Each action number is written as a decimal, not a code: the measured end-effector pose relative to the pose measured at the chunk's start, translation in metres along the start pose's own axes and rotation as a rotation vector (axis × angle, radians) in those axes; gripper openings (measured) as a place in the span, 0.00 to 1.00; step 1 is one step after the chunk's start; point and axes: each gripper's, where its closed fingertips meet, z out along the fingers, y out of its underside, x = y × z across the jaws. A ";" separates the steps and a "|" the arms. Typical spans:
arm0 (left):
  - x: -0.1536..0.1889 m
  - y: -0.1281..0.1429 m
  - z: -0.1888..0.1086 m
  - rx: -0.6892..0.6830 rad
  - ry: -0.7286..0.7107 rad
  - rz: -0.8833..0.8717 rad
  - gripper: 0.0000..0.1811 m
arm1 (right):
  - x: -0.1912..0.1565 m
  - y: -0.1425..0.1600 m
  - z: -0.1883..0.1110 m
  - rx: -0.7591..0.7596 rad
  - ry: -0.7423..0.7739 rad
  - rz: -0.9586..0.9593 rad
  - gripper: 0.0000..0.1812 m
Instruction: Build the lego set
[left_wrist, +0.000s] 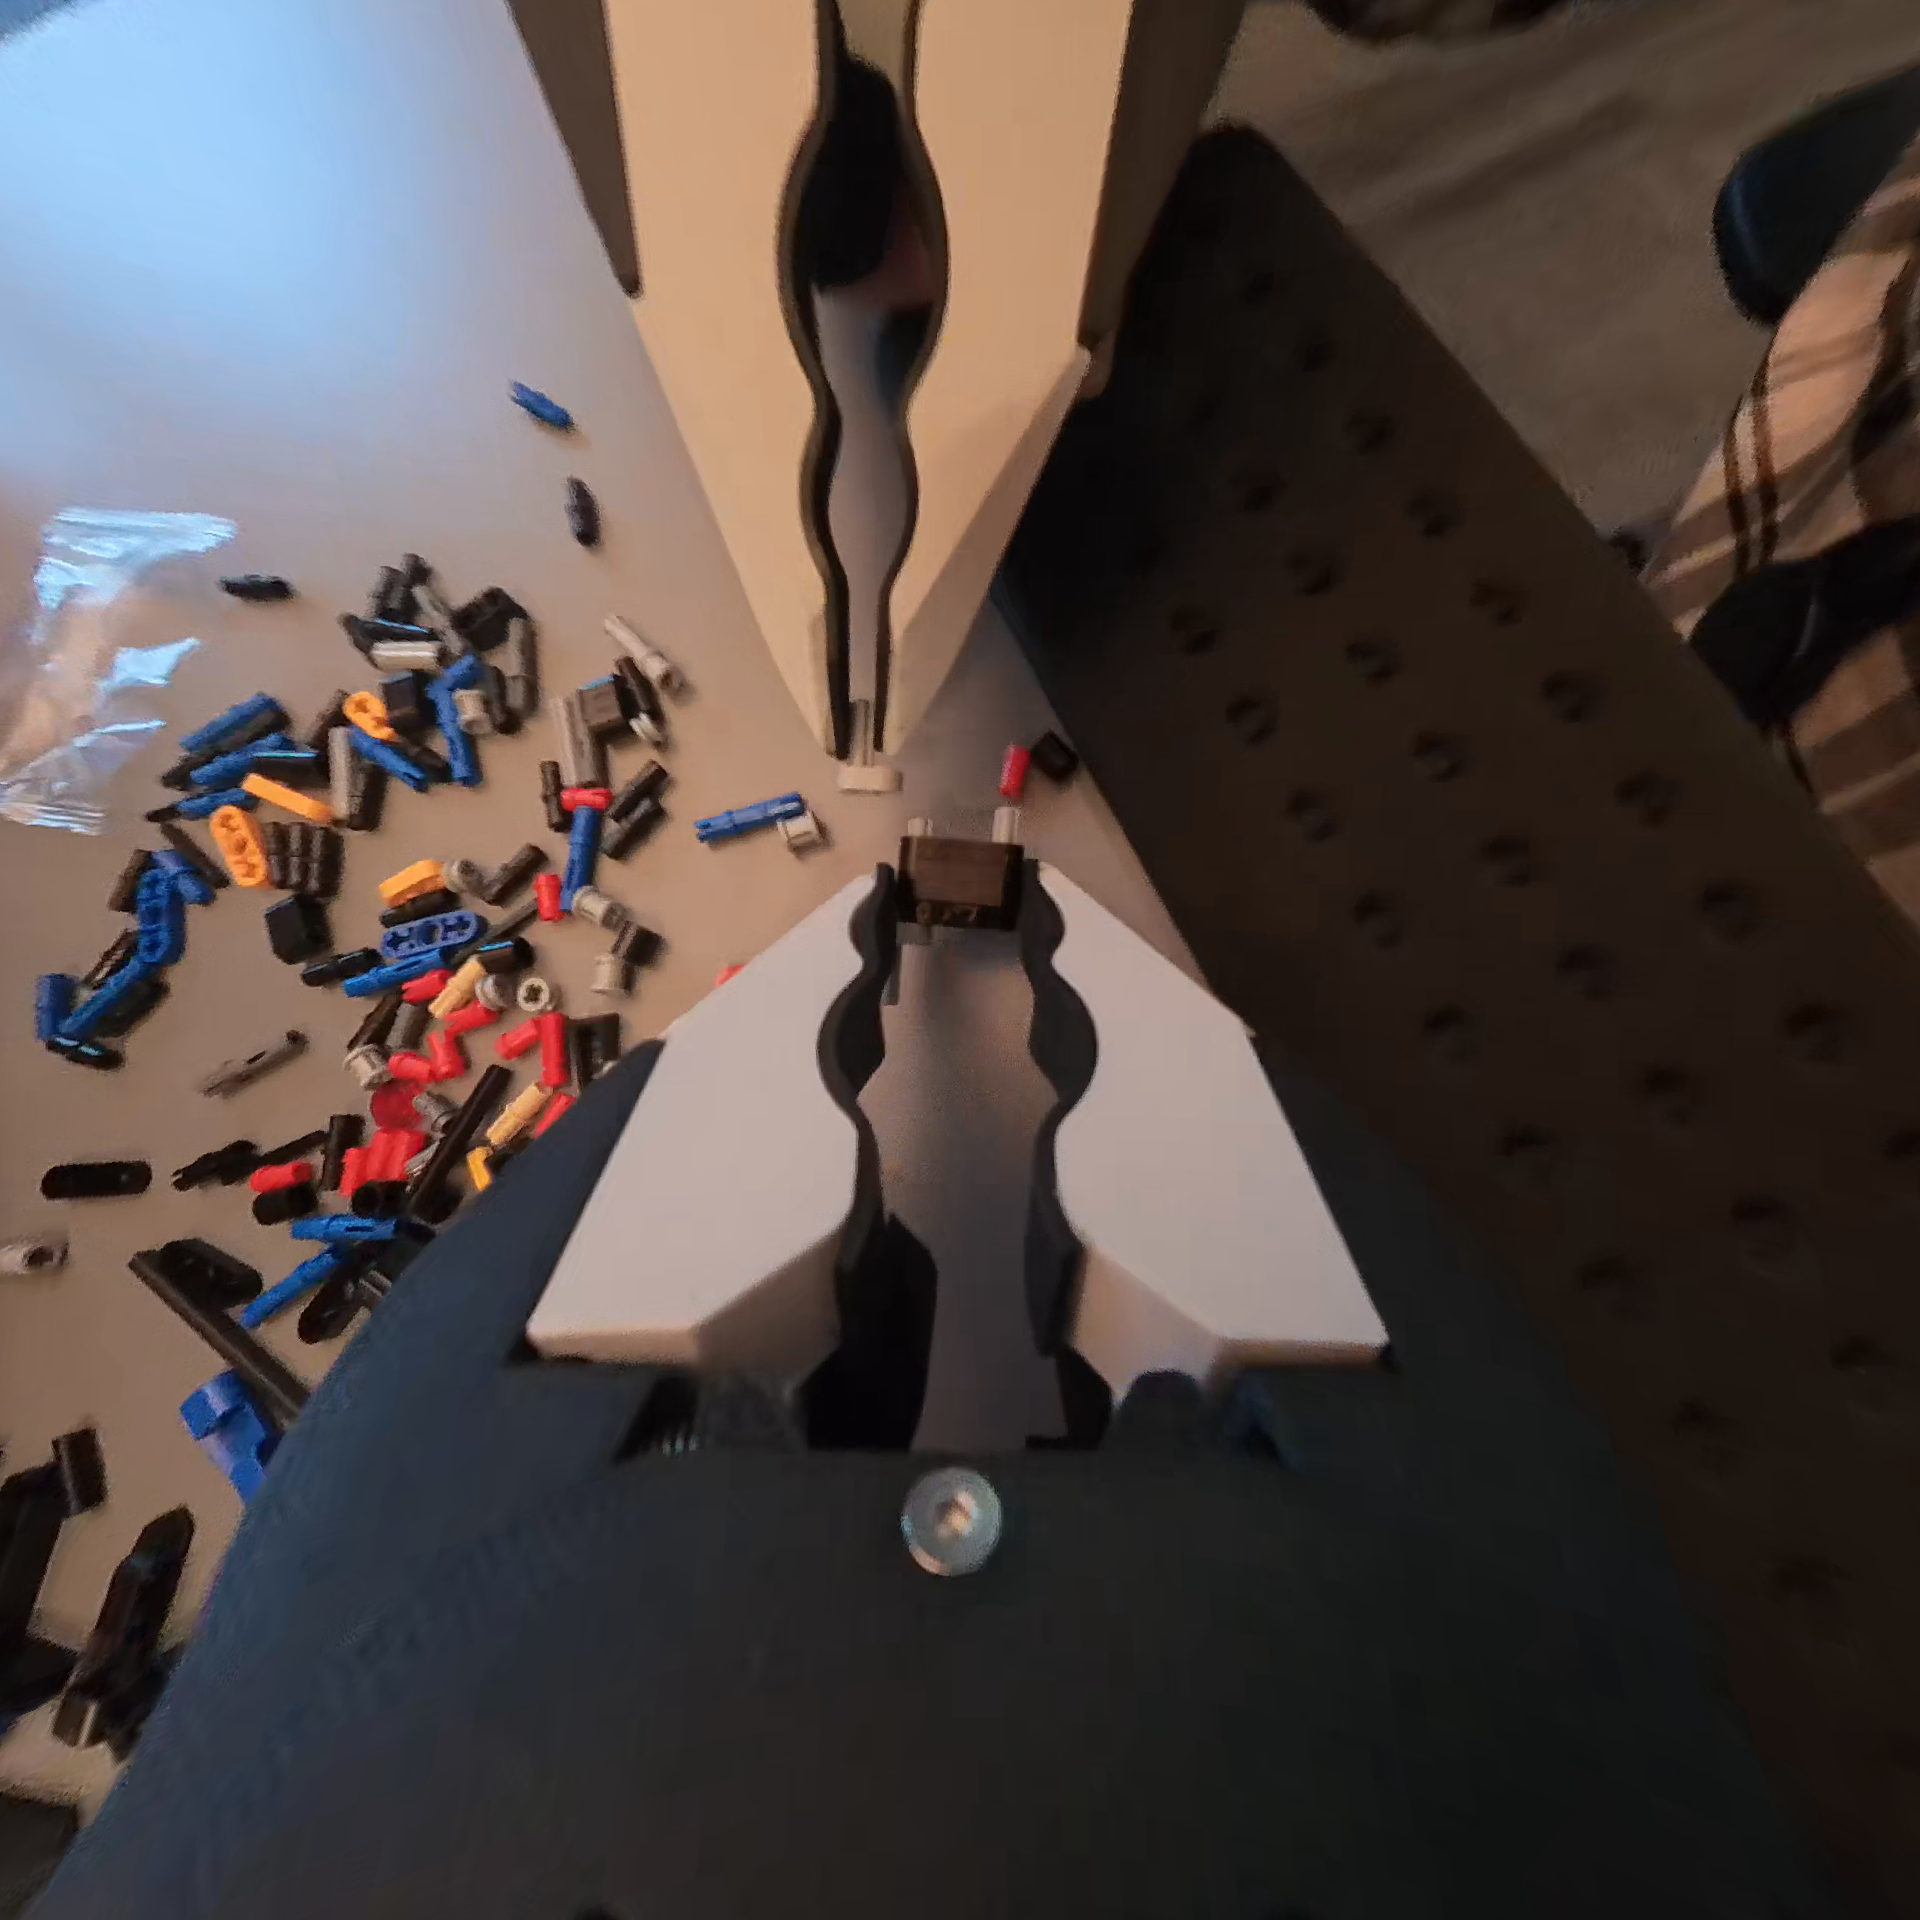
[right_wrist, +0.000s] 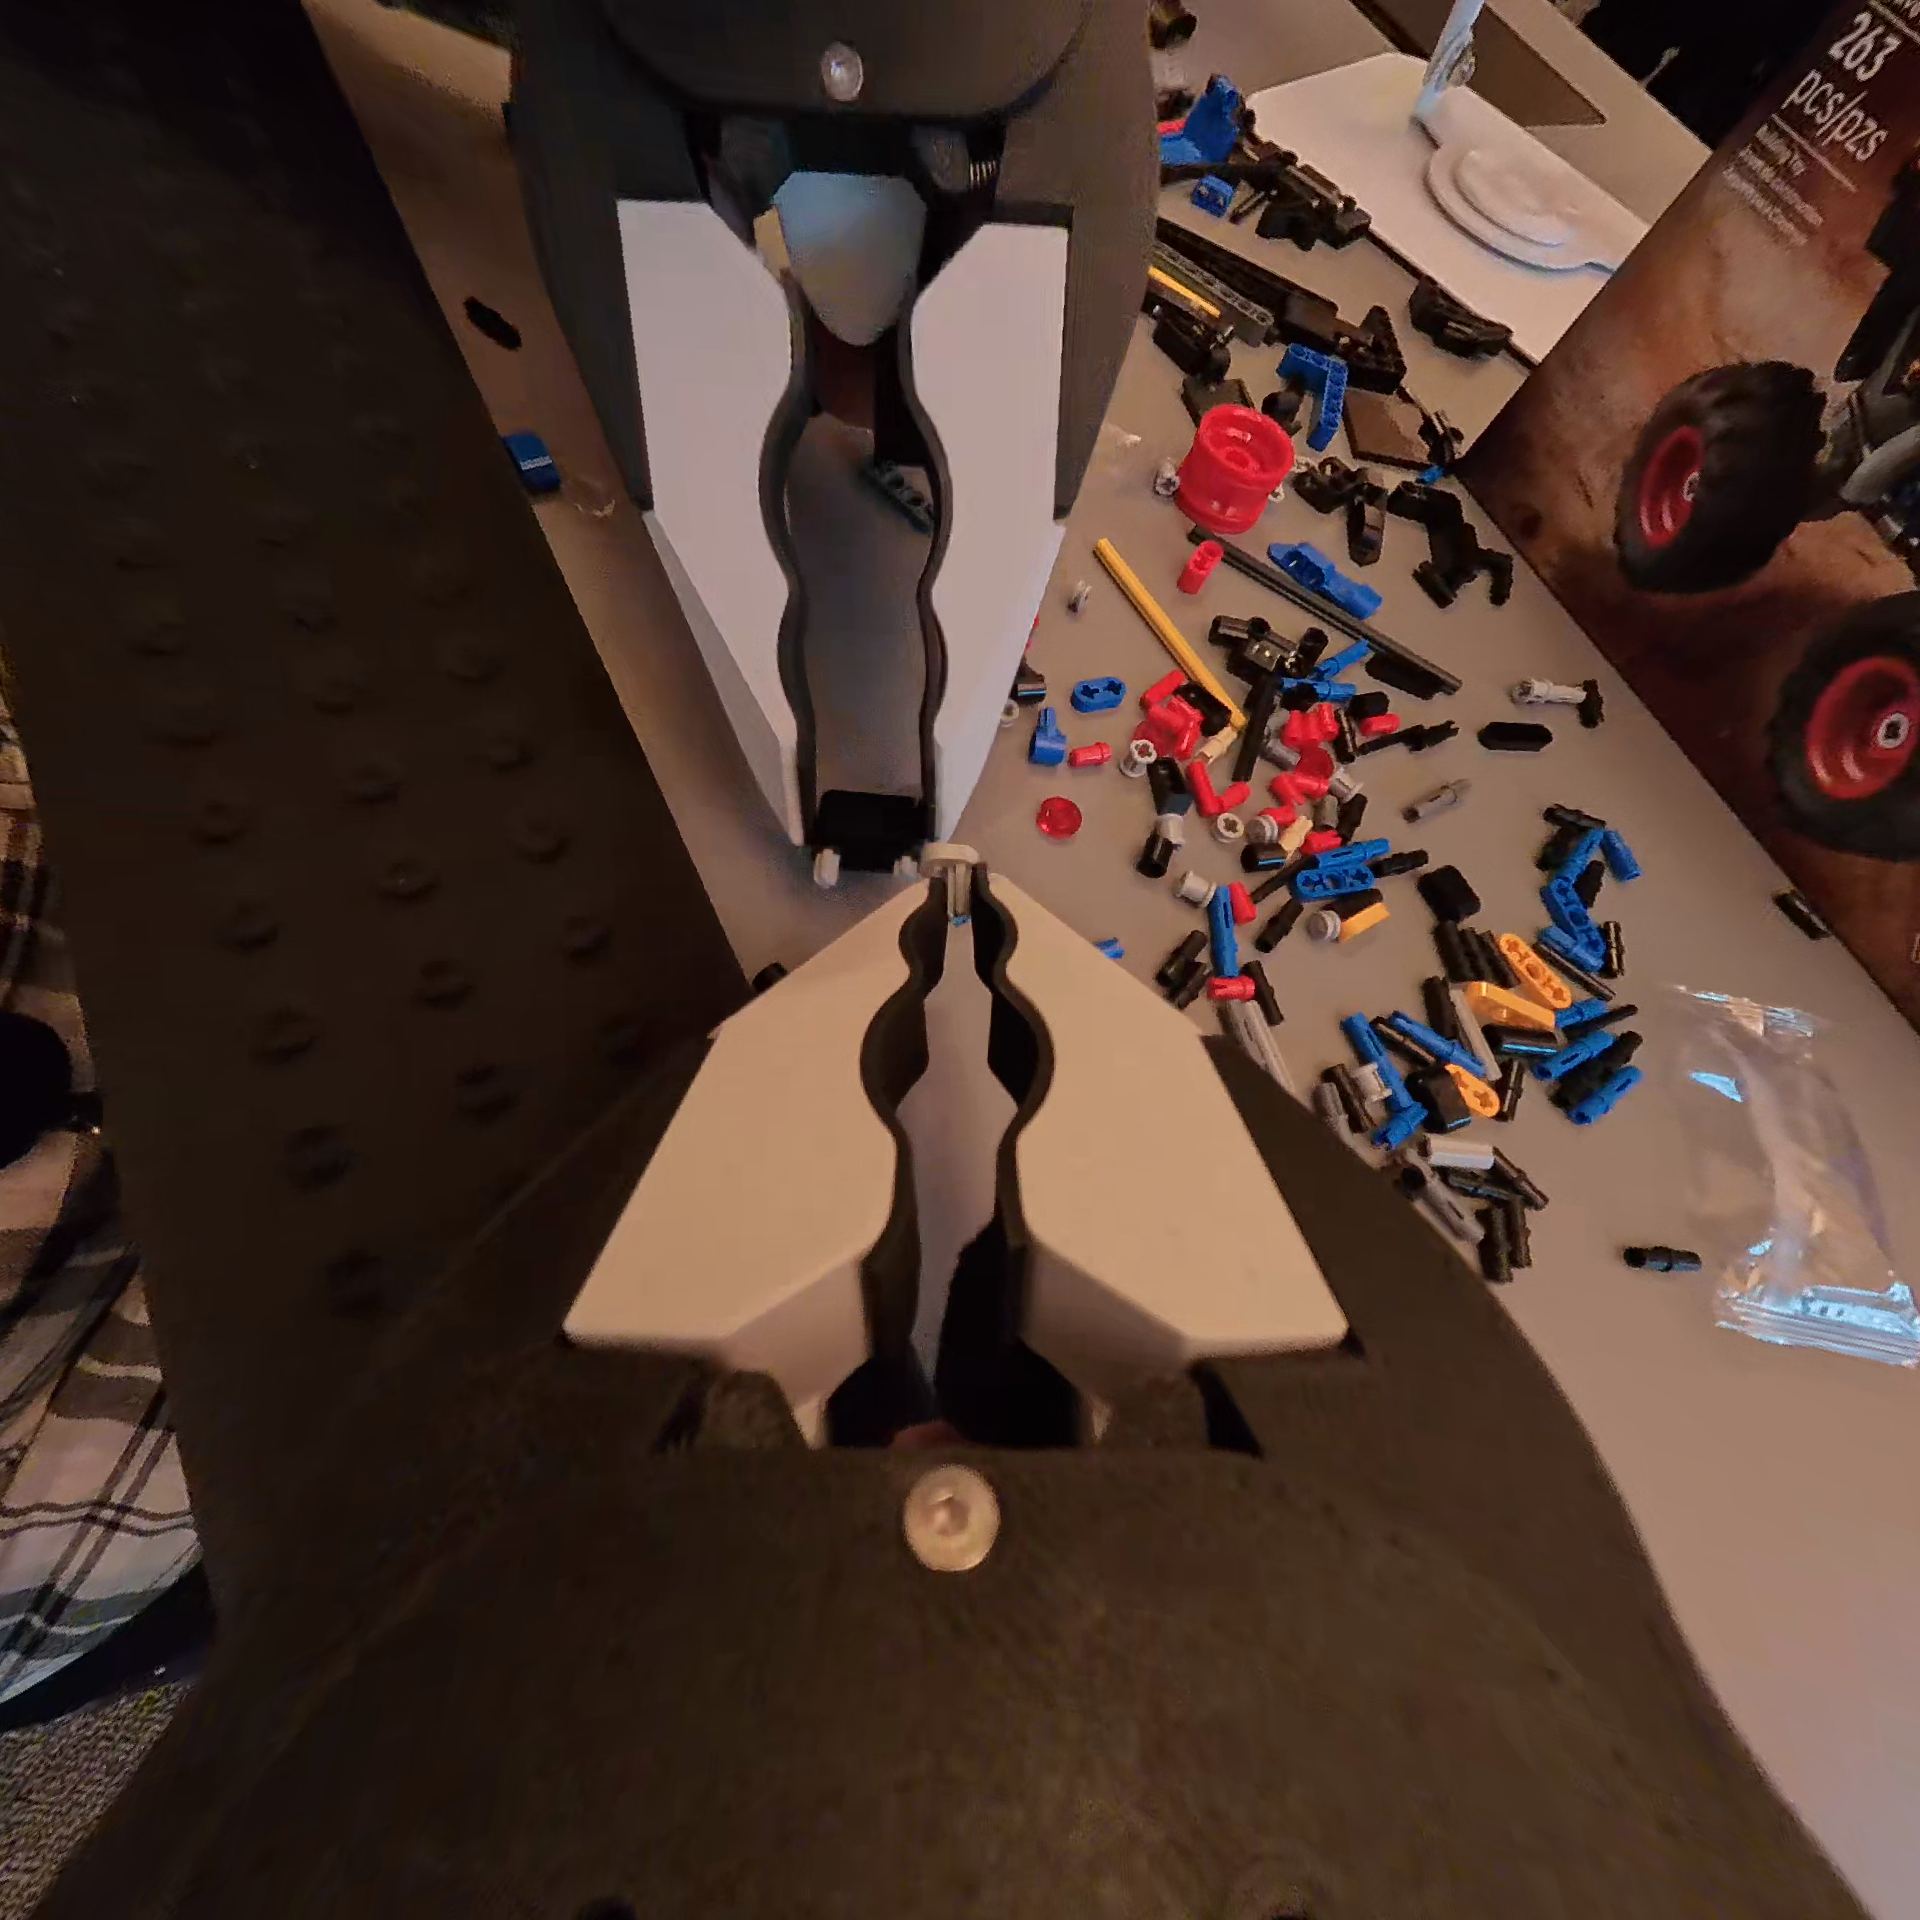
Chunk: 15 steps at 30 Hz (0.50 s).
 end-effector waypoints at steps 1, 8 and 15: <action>-0.002 -0.004 -0.002 0.032 -0.018 -0.016 0.12 | 0.000 -0.001 0.000 0.008 -0.003 -0.003 0.02; -0.004 -0.013 -0.007 0.128 -0.107 -0.044 0.12 | -0.004 -0.001 -0.004 0.005 -0.021 -0.009 0.02; 0.000 -0.014 -0.003 0.129 -0.142 -0.006 0.12 | -0.005 0.000 -0.007 0.011 -0.017 -0.014 0.02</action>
